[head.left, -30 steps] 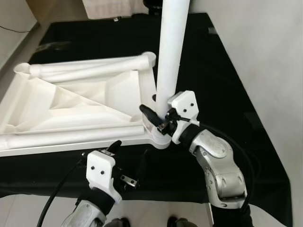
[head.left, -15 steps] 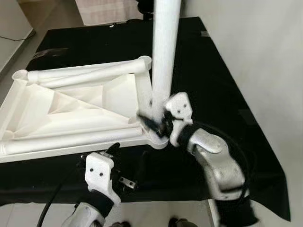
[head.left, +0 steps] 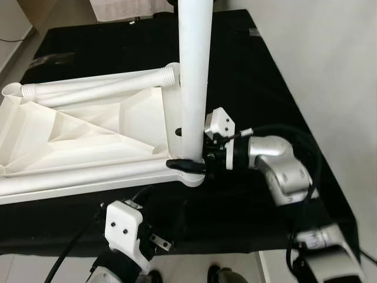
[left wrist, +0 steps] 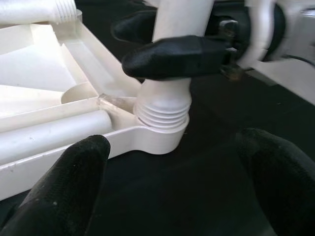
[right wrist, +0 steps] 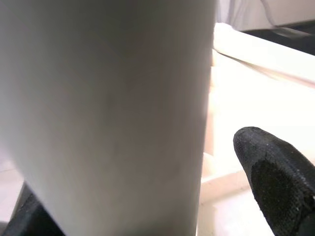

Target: Building children table

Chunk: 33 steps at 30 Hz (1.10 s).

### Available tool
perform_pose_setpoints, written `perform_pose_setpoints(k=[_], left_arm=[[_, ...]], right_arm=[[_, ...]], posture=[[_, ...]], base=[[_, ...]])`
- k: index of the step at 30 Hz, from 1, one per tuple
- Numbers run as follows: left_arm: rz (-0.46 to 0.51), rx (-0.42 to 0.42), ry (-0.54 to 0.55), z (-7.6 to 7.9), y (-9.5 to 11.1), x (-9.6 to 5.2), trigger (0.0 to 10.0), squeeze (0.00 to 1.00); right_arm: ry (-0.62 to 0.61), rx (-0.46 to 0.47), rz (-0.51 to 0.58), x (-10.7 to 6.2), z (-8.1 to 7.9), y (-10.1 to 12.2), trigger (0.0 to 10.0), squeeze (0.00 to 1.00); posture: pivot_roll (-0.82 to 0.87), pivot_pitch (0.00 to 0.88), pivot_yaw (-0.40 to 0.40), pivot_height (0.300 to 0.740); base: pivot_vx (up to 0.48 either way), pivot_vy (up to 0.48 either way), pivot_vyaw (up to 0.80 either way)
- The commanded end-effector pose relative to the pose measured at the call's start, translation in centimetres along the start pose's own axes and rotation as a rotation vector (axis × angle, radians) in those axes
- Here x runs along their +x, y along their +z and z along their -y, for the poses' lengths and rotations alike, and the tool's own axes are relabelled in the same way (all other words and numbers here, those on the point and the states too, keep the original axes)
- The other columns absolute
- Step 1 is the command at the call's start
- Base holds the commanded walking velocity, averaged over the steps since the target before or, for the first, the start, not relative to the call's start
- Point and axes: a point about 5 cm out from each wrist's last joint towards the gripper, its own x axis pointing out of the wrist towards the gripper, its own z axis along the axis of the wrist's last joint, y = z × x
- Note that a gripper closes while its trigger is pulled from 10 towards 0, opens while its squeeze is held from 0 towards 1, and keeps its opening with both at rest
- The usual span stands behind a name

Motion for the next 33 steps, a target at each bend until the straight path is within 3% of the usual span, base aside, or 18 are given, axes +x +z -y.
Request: perform_pose_setpoints(k=[1,4,5,15,23,24,25,26,27,28,29,31,32,33], left_arm=[[-0.021,0.001,-0.015,0.3,0.0,-0.4,10.0,0.00],[-0.015,-0.012,-0.017,0.8,0.4,-0.5,10.0,0.00],[-0.011,-0.018,-0.012,1.0,0.6,-0.6,10.0,0.00],[-0.002,-0.029,0.036,1.0,0.7,-0.9,10.0,0.00],[-0.004,-0.049,0.059,0.7,0.4,-1.0,10.0,0.00],[-0.006,-0.051,0.060,0.7,0.4,-1.0,10.0,0.00],[-0.006,-0.051,0.060,0.7,0.4,-1.0,10.0,0.00],[-0.009,-0.051,0.061,0.6,0.4,-1.1,10.0,0.00],[-0.009,-0.051,0.061,0.6,0.4,-1.1,10.0,0.00],[-0.011,-0.052,0.064,0.4,0.4,-1.2,10.0,0.00],[-0.012,-0.052,0.070,0.3,0.4,-1.2,10.0,0.00],[-0.012,-0.052,0.070,0.3,0.4,-1.2,10.0,0.00],[-0.013,-0.053,0.073,0.2,0.4,-1.2,10.0,0.00],[-0.013,-0.053,0.073,0.2,0.4,-1.2,10.0,0.00]], right_arm=[[0.052,0.016,0.036,0.2,0.1,0.0,10.0,0.00],[0.056,0.027,0.050,0.4,1.2,0.3,10.0,0.00],[0.068,0.036,0.062,0.5,1.6,0.4,0.0,0.00],[0.159,0.070,0.068,-0.3,1.4,-0.4,0.0,0.00],[0.017,0.136,0.135,-1.7,0.3,-1.9,0.0,0.00],[-0.076,0.139,0.126,-1.7,-0.2,-2.5,0.0,0.00],[-0.076,0.139,0.126,-1.7,-0.2,-2.5,0.0,0.00],[-0.320,0.130,0.145,-1.5,-0.2,-2.7,0.0,0.00],[-0.320,0.130,0.145,-1.5,-0.2,-2.7,0.0,0.00],[-0.603,0.124,0.084,-1.8,-0.8,-3.6,0.0,0.00],[-0.757,0.128,0.021,-1.9,-2.7,-4.3,0.0,0.00],[-0.757,0.128,0.021,-1.9,-2.7,-4.3,0.0,0.00],[-0.835,0.132,-0.020,-2.1,-4.0,-4.6,0.0,0.00],[-0.835,0.132,-0.020,-2.1,-4.0,-4.6,0.0,0.00]], posture=[[0.01,0.269,0.006,0.740],[0.03,0.267,0.005,0.740],[0.03,0.266,0.005,0.740],[0.01,0.246,-0.006,0.740],[0.00,0.247,0.006,0.740],[-0.01,0.251,0.005,0.740],[-0.01,0.251,0.005,0.740],[-0.01,0.252,0.005,0.740],[-0.01,0.252,0.005,0.740],[-0.02,0.256,0.009,0.740],[-0.02,0.262,0.013,0.740],[-0.02,0.262,0.013,0.740],[-0.02,0.262,0.013,0.740],[-0.02,0.262,0.013,0.740]], base=[[0.000,0.000,0.00],[0.000,0.000,0.00],[0.000,0.000,0.00],[0.000,0.000,0.00],[0.000,0.000,0.00],[0.000,0.000,0.00],[0.000,0.000,0.00],[0.000,0.000,0.00],[0.000,0.000,0.00],[0.000,0.000,0.00],[0.000,0.000,0.00],[0.000,0.000,0.00],[0.000,0.000,0.00],[0.000,0.000,0.00]])
